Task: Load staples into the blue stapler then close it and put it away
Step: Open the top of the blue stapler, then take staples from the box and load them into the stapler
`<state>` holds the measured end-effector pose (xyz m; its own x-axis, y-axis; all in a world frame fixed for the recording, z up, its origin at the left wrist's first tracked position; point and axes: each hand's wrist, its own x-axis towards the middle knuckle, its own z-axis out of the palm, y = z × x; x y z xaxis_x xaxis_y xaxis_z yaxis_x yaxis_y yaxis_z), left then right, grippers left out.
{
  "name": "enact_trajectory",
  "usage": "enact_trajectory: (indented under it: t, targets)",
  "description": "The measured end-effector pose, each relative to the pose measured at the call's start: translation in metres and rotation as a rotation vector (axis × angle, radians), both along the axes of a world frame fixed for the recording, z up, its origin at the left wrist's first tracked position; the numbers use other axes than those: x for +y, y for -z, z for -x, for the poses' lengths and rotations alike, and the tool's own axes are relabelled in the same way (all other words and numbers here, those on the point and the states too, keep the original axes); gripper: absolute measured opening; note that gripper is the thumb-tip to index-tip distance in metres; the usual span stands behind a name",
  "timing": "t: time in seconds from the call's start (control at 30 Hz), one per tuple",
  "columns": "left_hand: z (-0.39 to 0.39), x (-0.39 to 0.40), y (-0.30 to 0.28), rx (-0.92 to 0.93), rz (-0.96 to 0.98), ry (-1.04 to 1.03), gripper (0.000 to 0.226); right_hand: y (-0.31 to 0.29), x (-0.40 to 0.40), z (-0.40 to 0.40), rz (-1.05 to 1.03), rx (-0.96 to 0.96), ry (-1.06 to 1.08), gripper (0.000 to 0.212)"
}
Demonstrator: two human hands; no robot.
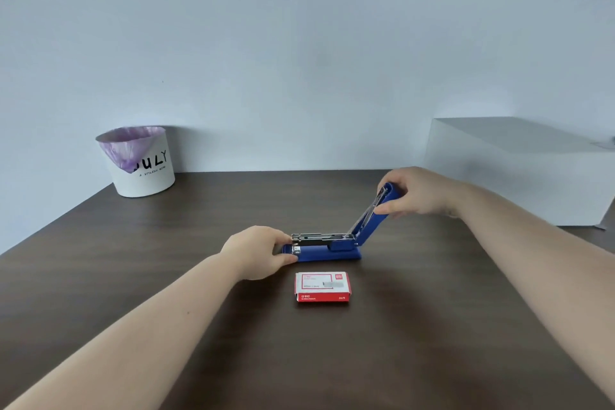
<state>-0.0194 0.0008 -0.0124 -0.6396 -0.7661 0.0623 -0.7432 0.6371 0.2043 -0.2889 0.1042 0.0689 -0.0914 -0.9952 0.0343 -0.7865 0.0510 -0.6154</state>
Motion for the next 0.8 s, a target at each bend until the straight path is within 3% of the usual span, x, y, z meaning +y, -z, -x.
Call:
enact_trajectory:
  t: [0.23,0.5,0.6,0.7,0.8]
  targets:
    - [-0.011,-0.007,0.006,0.070,-0.078,0.022,0.032,0.030,0.011,0.007,-0.114,0.303,0.021,0.023]
    - [-0.020,0.000,0.007,0.084,-0.064,0.038,0.039,0.059,0.011,0.002,-0.091,0.232,0.014,0.021]
    - [-0.029,0.003,0.008,0.172,0.013,0.028,0.047,0.061,0.010,0.003,-0.088,0.229,0.017,0.025]
    - [-0.034,0.016,0.000,0.318,0.109,0.043,0.050,0.055,0.011,-0.004,0.024,0.256,0.064,0.032]
    - [-0.030,0.038,-0.014,0.267,0.036,0.136,0.070,0.046,0.012,-0.024,0.139,0.224,0.091,0.021]
